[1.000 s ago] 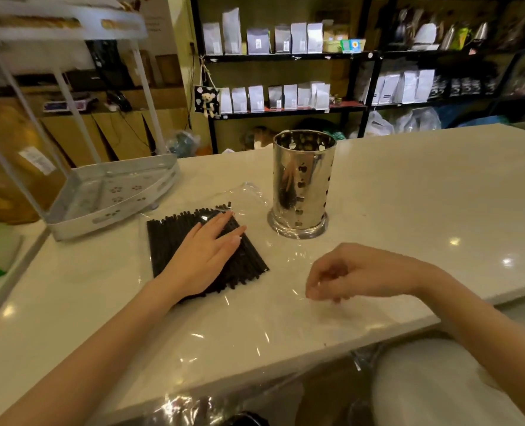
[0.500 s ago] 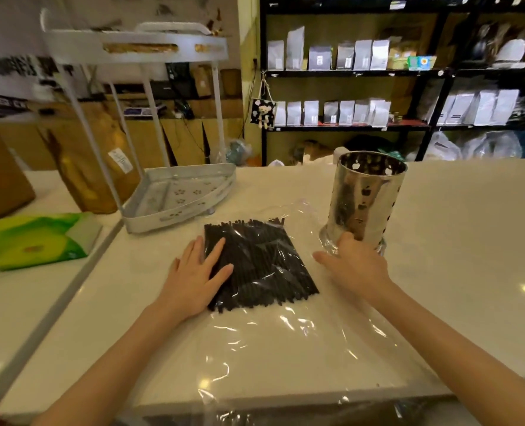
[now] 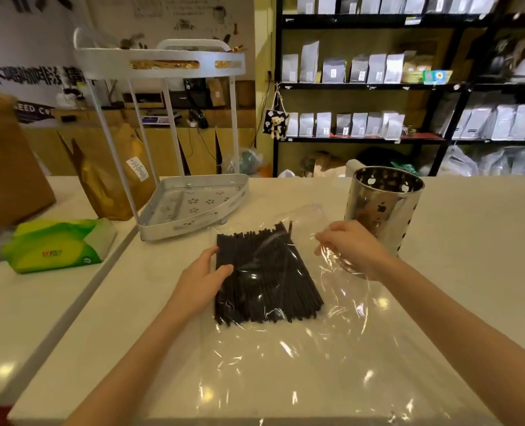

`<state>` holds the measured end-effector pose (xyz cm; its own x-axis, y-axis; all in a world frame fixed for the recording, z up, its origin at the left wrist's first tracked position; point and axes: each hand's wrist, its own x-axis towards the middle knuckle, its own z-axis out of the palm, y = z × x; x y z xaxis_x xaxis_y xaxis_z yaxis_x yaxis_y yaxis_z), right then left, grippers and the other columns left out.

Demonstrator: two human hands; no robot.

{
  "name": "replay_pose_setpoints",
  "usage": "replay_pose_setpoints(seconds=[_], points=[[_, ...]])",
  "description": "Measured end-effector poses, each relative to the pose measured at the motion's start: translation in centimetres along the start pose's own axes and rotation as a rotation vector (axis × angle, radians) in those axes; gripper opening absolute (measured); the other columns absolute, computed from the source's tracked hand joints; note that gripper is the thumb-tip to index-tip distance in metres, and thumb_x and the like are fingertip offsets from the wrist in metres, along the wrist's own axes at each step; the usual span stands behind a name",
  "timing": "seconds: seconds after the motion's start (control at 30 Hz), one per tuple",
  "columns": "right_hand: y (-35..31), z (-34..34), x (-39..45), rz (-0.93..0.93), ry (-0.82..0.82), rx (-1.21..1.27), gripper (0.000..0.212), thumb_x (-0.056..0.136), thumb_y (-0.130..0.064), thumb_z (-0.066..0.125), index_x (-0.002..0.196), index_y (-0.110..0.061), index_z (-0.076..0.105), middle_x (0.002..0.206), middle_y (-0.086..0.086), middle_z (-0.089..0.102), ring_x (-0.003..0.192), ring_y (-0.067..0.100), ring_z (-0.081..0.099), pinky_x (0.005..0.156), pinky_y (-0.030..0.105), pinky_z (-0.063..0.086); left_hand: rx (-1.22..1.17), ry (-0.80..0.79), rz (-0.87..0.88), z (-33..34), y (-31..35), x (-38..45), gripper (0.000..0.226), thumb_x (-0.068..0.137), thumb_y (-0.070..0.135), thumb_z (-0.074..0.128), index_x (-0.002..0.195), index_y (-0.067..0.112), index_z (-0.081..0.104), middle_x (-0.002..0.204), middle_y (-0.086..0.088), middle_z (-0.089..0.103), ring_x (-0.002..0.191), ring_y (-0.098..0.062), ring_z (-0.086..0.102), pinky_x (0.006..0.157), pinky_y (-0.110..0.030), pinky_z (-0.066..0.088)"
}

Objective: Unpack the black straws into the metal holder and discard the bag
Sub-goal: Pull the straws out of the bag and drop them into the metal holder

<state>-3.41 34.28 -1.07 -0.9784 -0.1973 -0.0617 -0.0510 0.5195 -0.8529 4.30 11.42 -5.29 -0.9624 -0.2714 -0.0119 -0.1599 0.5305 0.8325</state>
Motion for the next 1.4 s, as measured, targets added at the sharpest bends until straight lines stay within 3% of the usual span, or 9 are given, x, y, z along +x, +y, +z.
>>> replay_pose_setpoints(seconds=[0.1, 0.37, 0.5, 0.53, 0.7, 0.87, 1.07, 1.23, 1.4], points=[[-2.8, -1.1, 0.4, -0.120, -0.016, -0.061, 0.020, 0.090, -0.020, 0.053, 0.092, -0.003, 0.064, 0.084, 0.008, 0.072, 0.077, 0.018, 0.064, 0.073, 0.030, 0.050, -0.158, 0.012, -0.092, -0.4, 0.2, 0.3, 0.051, 0.088, 0.024, 0.054, 0.136, 0.021, 0.036, 0.139, -0.011, 0.044, 0.121, -0.024, 0.046, 0.092, -0.032, 0.037], [-10.5, -2.2, 0.8, -0.420, -0.090, -0.428, 0.010, 0.088, -0.017, 0.057, 0.089, -0.008, 0.061, 0.080, 0.002, 0.069, 0.060, 0.002, 0.065, 0.046, 0.010, 0.049, -1.010, -0.189, -0.342, 0.4, 1.9, -0.5, 0.013, 0.085, 0.004, 0.050, 0.076, 0.009, 0.058, 0.085, -0.008, 0.061, 0.085, -0.023, 0.061, 0.089, -0.048, 0.049], [-14.3, -3.3, 0.0, -0.520, -0.055, -0.430, 0.008, 0.085, -0.016, 0.063, 0.084, -0.009, 0.064, 0.068, 0.001, 0.065, 0.040, -0.007, 0.055, 0.039, 0.006, 0.041, -1.278, -0.267, -0.468, 1.6, 2.4, -0.4, 0.011, 0.075, 0.010, 0.058, 0.084, 0.004, 0.059, 0.072, -0.011, 0.063, 0.075, -0.023, 0.062, 0.087, -0.040, 0.048], [-15.1, -3.6, -0.3, -0.539, -0.035, -0.419, 0.008, 0.084, -0.015, 0.064, 0.084, -0.008, 0.065, 0.064, 0.000, 0.061, 0.036, -0.008, 0.052, 0.037, 0.005, 0.040, -1.321, -0.268, -0.493, 1.8, 2.5, -0.3, 0.031, 0.069, 0.012, 0.064, 0.096, 0.002, 0.054, 0.075, -0.012, 0.062, 0.077, -0.024, 0.062, 0.085, -0.040, 0.050], [-17.1, -4.4, -0.7, -0.553, -0.035, -0.416, 0.010, 0.082, -0.014, 0.065, 0.083, -0.005, 0.068, 0.059, -0.002, 0.061, 0.034, -0.004, 0.051, 0.039, 0.008, 0.043, -1.358, -0.390, -0.565, 3.0, 3.6, -0.1, 0.091, 0.051, 0.033, 0.076, 0.129, 0.004, 0.039, 0.096, -0.013, 0.061, 0.088, -0.026, 0.058, 0.083, -0.038, 0.045], [-17.1, -5.4, 0.8, -0.438, -0.028, -0.331, 0.008, 0.081, -0.016, 0.067, 0.078, -0.009, 0.070, 0.055, -0.007, 0.066, 0.037, -0.001, 0.052, 0.045, 0.016, 0.042, -1.510, -0.522, -0.633, 4.5, 4.8, -1.0, 0.084, 0.060, 0.033, 0.077, 0.126, -0.005, 0.042, 0.126, -0.019, 0.057, 0.114, -0.036, 0.056, 0.099, -0.049, 0.042], [-16.1, -7.2, 1.5, -0.334, -0.006, -0.182, 0.009, 0.082, -0.016, 0.067, 0.086, -0.009, 0.068, 0.065, 0.000, 0.064, 0.034, 0.003, 0.041, 0.034, 0.013, 0.034, -1.480, -0.526, -0.527, 5.5, 5.5, -1.2, 0.049, 0.066, 0.044, 0.065, 0.085, 0.000, 0.074, 0.081, -0.022, 0.073, 0.068, -0.035, 0.071, 0.062, -0.038, 0.057], [-14.2, -8.4, 2.1, -0.242, 0.083, -0.140, 0.022, 0.080, -0.015, 0.068, 0.093, 0.002, 0.066, 0.061, 0.002, 0.055, 0.033, 0.004, 0.035, 0.033, 0.013, 0.028, -1.622, -0.469, -0.480, 5.5, 6.1, -0.3, 0.063, 0.061, 0.038, 0.072, 0.112, 0.004, 0.061, 0.097, -0.023, 0.069, 0.084, -0.033, 0.069, 0.077, -0.047, 0.050], [-12.0, -10.1, 2.1, -0.160, 0.159, -0.093, 0.024, 0.078, -0.020, 0.071, 0.090, 0.001, 0.068, 0.061, 0.004, 0.055, 0.040, 0.009, 0.034, 0.033, 0.015, 0.028, -1.556, -0.435, -0.384, 4.8, 7.7, 1.0, 0.033, 0.060, 0.019, 0.068, 0.087, -0.001, 0.063, 0.080, -0.020, 0.072, 0.087, -0.028, 0.063, 0.076, -0.041, 0.049]])
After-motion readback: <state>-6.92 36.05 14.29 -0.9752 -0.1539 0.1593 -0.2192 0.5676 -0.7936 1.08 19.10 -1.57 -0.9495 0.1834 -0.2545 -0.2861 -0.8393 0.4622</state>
